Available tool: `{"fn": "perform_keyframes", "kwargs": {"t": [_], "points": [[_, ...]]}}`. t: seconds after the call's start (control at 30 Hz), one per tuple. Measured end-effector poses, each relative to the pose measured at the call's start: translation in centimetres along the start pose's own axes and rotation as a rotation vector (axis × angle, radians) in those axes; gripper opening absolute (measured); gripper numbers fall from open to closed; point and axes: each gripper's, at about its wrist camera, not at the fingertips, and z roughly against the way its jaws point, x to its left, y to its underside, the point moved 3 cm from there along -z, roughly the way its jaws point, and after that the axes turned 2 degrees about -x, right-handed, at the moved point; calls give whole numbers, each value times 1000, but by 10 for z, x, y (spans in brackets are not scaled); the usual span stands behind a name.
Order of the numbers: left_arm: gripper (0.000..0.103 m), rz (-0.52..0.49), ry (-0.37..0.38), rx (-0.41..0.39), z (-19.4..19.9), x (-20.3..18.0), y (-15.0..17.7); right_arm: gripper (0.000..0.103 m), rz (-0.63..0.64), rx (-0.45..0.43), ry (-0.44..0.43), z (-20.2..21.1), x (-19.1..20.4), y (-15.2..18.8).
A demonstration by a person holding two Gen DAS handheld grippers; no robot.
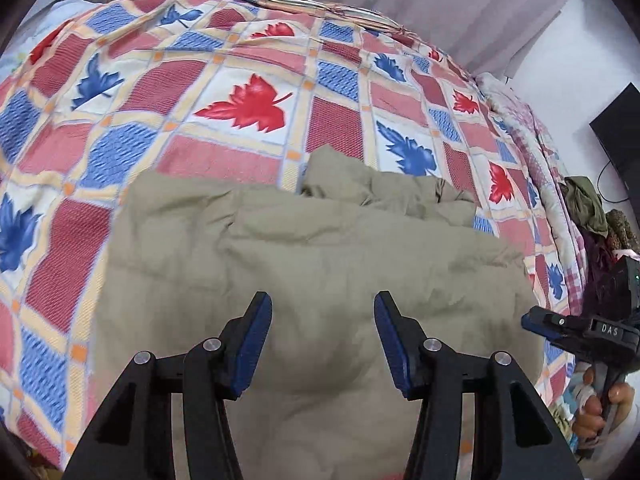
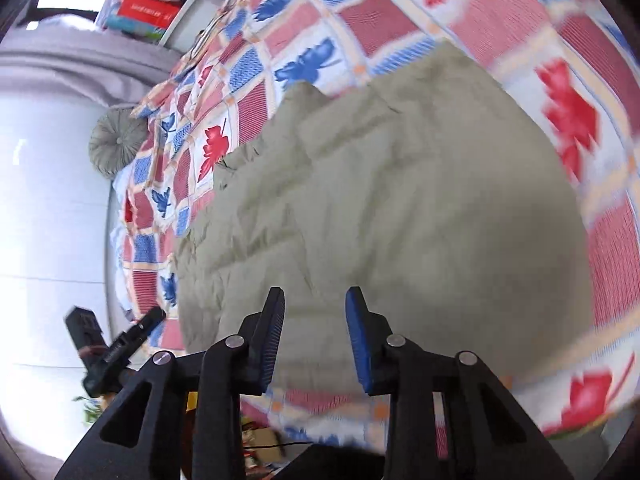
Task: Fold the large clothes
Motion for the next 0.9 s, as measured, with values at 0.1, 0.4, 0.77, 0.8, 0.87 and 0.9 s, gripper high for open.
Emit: {"fn": "perform_keyframes", "kwargs": {"t": [0.1,0.4,0.77,0.8,0.87,0.9], "points": [[55,-21,-63,-12,-54,-19,-23,34,83,-21,7,-37,39,-25],[55,-21,-137,42,-136,-3,-39,12,97,-3,140,-133,16,-63],[55,12,-199,83,-80,16,-30,11,-33,-24,145,-98,-5,-69],[55,13,-209,89,-75,20,-27,12,-34,-25,149,-90,-6,-65],[55,15,-229,106,-62,27,-20,18,-33,-26,156,-78,-7,-55],[55,17,-232,111,-58,29,-17,24,-28,-27,164,-71,-7,-48]]}}
